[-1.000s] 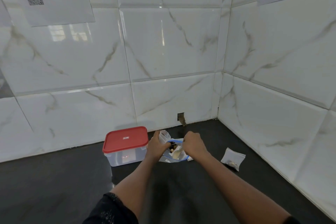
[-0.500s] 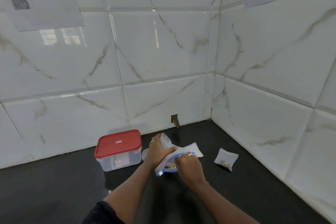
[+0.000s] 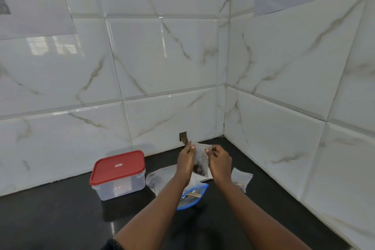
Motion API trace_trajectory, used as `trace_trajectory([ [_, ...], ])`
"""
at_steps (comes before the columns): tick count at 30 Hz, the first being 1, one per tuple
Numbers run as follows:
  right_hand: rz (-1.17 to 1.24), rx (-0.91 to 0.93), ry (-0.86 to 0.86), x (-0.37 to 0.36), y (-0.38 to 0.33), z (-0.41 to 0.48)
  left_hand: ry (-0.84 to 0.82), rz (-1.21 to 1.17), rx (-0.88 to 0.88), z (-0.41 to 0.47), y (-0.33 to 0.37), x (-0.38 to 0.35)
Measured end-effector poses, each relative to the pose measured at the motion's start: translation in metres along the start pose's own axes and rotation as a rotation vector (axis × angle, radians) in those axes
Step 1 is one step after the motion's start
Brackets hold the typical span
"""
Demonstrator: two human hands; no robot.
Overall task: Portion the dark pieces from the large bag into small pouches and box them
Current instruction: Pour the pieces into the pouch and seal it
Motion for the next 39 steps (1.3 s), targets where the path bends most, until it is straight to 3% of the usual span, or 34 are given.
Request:
trace_trajectory([
  [4, 0.003, -0.093, 0.045, 0.015, 0.008, 0.009, 0.116, 0.061, -0.094, -0.002, -0.003, -0.005],
  [10, 0.142, -0.230, 0.051, 0.033, 0.020, 0.013, 0.103, 0.131, -0.102, 0.000, -0.010, -0.017],
  [16, 0.108, -0.274, 0.191, 0.044, 0.018, 0.011, 0.144, 0.369, -0.187, -0.003, -0.011, -0.037],
  [24, 0.210, -0.299, 0.237, 0.056, 0.021, 0.013, 0.063, 0.173, -0.193, -0.011, -0.015, -0.059],
  [33, 0.386, -0.282, 0.076, 0.059, 0.024, 0.014, 0.044, 0.005, -0.196, -0.014, -0.014, -0.063],
  [39, 0.310, -0.282, 0.096, 0.054, 0.026, 0.015, -0.003, -0.020, -0.191, -0.019, -0.016, -0.061],
])
Point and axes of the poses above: each hand's wrist, its own z-axis towards the middle knuckle, its own x-axis out of the back of the hand, y = z × x, the point moved 1 cm from there along z, towards the middle knuckle, and after that the axes turned 3 degrees about -x, right-handed, at the moved point
